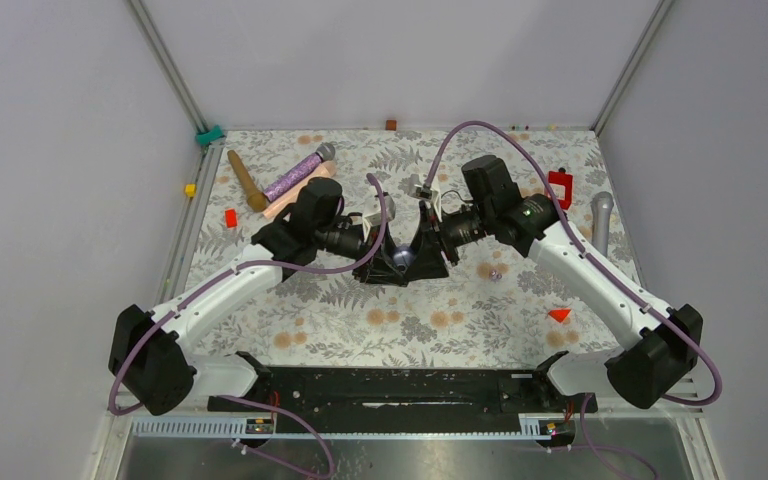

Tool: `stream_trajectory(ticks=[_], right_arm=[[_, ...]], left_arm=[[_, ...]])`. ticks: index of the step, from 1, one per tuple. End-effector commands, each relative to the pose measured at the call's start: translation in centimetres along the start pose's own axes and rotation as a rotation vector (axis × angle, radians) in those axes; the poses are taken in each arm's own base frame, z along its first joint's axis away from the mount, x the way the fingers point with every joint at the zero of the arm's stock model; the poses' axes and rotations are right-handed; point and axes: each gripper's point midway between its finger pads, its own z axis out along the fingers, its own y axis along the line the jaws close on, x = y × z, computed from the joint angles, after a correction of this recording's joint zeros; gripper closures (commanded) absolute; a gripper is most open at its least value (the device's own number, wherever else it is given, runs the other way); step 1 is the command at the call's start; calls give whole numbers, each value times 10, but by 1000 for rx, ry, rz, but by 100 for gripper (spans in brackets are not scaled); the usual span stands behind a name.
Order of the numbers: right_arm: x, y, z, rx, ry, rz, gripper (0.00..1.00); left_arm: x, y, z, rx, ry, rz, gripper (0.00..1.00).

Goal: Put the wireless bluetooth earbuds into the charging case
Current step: Adjust the charging case.

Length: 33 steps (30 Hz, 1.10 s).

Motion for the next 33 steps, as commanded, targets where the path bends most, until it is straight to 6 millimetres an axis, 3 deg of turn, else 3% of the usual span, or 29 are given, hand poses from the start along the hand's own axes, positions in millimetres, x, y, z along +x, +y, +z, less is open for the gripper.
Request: stream_trajectory(ticks=[1, 7, 19, 20, 23, 24, 29, 33], right_arm=[[-16, -6, -5, 24, -38, -51, 41], [-19, -9, -10, 32, -60, -49, 43], [-17, -9, -10, 8, -68, -40, 63], [-17, -10, -10, 10, -68, -38, 64], [-17, -11, -10, 17, -67, -39, 66], [-17, -11, -10, 19, -66, -38, 67], [-16, -15, -10, 39, -64, -40, 68], [-13, -20, -9, 54, -49, -31, 69]], left_arm=[[-18, -16, 0, 50, -39, 88, 100], [-18, -18, -1, 55, -41, 91, 100], [-19, -19, -1, 60, -42, 94, 100], [-19, -20, -1, 61, -43, 97, 95], [-19, -19, -2, 60, -42, 94, 52], [-19, -20, -1, 63, -42, 94, 44], [-16, -19, 0, 67, -38, 88, 37], [-16, -19, 0, 70, -37, 87, 39]])
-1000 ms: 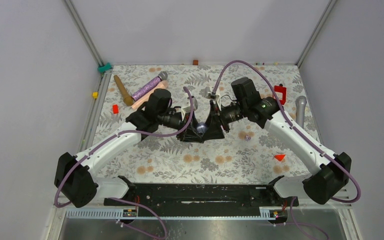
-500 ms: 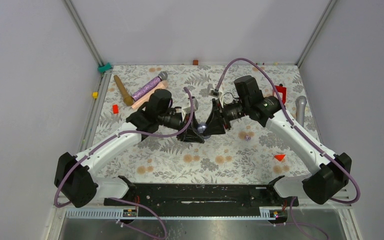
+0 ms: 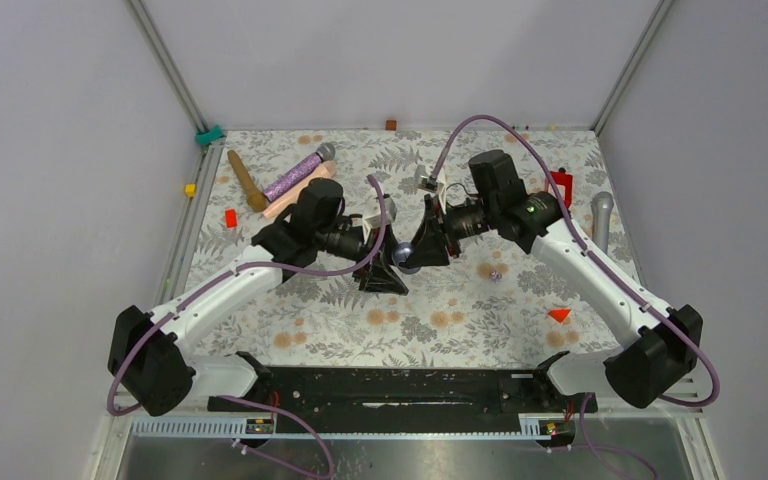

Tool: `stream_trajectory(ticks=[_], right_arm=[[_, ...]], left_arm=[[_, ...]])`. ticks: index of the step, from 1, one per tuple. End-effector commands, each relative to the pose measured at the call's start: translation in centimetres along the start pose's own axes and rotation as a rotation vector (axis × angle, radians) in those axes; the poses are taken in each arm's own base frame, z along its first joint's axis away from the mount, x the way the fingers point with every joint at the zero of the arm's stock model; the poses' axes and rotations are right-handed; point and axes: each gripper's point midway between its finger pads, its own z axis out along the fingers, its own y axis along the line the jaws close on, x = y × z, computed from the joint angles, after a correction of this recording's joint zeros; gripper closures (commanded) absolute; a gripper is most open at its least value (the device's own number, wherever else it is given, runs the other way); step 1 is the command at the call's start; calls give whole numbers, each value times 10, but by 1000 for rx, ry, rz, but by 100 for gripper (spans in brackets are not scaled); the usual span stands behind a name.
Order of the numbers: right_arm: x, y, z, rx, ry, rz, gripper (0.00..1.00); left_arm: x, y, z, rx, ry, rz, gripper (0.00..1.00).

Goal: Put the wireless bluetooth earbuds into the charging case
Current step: Adjust the charging case.

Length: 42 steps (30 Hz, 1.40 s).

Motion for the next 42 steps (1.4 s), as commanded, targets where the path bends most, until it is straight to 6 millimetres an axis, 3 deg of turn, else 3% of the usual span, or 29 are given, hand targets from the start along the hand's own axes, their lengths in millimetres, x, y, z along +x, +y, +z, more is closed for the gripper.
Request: stream_trajectory(ticks=[1, 12, 30, 37, 42], right_arm=[[-2, -8, 0, 22, 4, -14, 69], [4, -13, -1, 39, 58, 0, 69], [11, -10, 3, 36, 123, -4, 69], [13, -8, 5, 30, 137, -4, 69], [14, -7, 6, 27, 145, -6, 68]], left_arm=[[-14, -11, -2, 36, -33, 79, 40], [-10, -8, 1, 30, -21, 80, 51], [-4, -6, 6, 29, -5, 68, 47], [-3, -5, 8, 30, -1, 66, 50], [-2, -5, 8, 27, 1, 64, 61]])
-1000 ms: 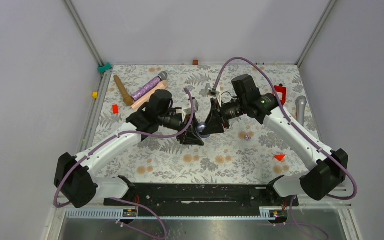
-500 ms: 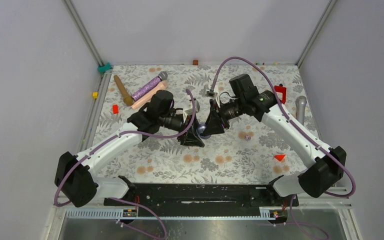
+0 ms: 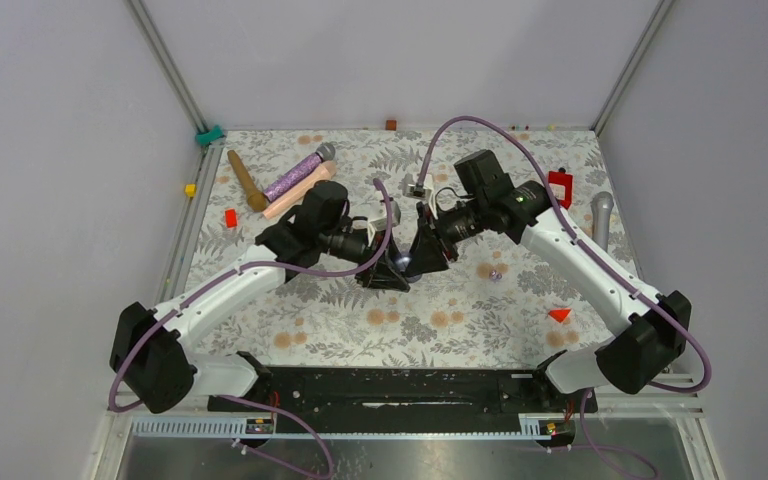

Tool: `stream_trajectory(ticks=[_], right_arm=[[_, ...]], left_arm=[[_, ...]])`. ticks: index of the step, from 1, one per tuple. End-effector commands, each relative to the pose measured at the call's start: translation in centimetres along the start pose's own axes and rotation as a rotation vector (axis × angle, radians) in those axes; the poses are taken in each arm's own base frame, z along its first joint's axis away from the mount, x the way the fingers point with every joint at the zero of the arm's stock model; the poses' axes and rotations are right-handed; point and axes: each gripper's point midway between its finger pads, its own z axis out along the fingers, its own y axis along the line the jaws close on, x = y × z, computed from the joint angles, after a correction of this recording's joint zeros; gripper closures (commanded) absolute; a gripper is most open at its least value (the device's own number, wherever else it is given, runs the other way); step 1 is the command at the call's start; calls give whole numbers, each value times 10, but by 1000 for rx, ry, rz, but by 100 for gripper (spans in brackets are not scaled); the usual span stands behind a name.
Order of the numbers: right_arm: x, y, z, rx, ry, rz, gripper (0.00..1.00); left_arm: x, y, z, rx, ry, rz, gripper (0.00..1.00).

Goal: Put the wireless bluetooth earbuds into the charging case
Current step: Adjust the charging case.

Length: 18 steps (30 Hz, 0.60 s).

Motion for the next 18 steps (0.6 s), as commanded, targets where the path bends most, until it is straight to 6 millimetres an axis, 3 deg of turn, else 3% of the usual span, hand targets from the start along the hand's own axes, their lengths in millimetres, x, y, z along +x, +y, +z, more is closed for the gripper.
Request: stream_trajectory(ticks=[1, 8, 12, 18], right_arm=[[-2, -8, 0, 47, 24, -26, 68], [-3, -8, 0, 51, 25, -34, 63], [-5, -4, -2, 52, 18, -46, 44], [-8, -3, -11, 74, -1, -83, 35]], left_arm=[[-11, -9, 4, 50, -29, 78, 63], [-9, -8, 4, 47, -26, 78, 89], [-11, -9, 4, 47, -30, 83, 92], [-26, -18, -6, 44, -50, 120, 96]])
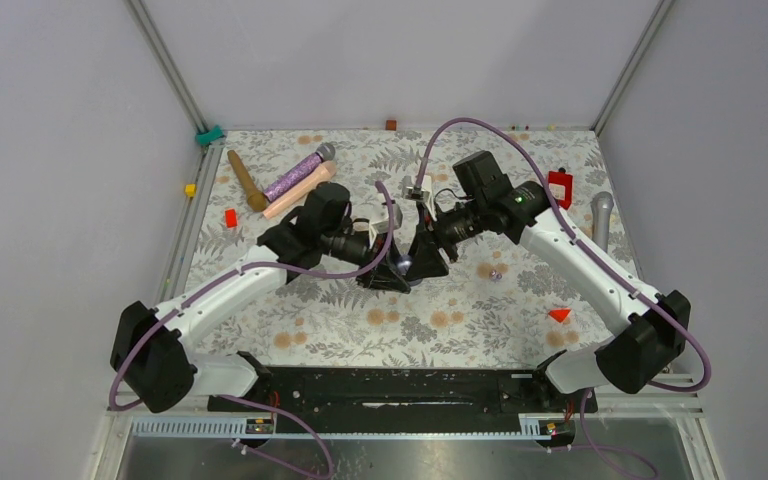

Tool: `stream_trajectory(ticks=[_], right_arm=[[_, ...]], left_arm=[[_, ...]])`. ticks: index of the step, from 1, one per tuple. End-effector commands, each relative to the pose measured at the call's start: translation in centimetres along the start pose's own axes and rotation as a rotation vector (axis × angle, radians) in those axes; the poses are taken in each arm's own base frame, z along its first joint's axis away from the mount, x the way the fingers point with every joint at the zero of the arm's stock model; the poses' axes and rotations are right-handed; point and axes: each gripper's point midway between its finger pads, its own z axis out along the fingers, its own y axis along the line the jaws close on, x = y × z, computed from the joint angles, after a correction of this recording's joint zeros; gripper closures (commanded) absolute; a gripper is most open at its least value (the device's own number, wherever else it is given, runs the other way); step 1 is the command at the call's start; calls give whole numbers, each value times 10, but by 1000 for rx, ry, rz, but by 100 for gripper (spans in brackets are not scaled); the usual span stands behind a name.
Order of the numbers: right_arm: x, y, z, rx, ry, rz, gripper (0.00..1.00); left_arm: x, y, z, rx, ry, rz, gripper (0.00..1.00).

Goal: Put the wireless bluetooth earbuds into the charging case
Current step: Adjust the charging case.

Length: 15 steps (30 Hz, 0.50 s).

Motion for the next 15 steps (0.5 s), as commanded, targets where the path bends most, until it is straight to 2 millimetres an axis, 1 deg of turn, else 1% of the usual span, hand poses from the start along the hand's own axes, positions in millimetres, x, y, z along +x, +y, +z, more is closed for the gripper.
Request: stream_trajectory(ticks=[1, 6, 8, 11, 15], right_arm=[[-15, 5, -13, 25, -42, -72, 35], [-19, 19, -20, -33, -81, -86, 34], [-19, 23, -21, -52, -91, -99, 34], [-20, 26, -20, -66, -108, -110, 34], [-25, 22, -18, -53, -147, -113, 34]], left_arm=[[-31, -17, -12, 28, -64, 124, 97], [-36, -13, -21, 6, -96, 108, 100], [-44, -9, -25, 4, -140, 103, 100], [-49, 1, -29, -25, -197, 70, 100], [-42, 6, -27, -30, -213, 43, 100]])
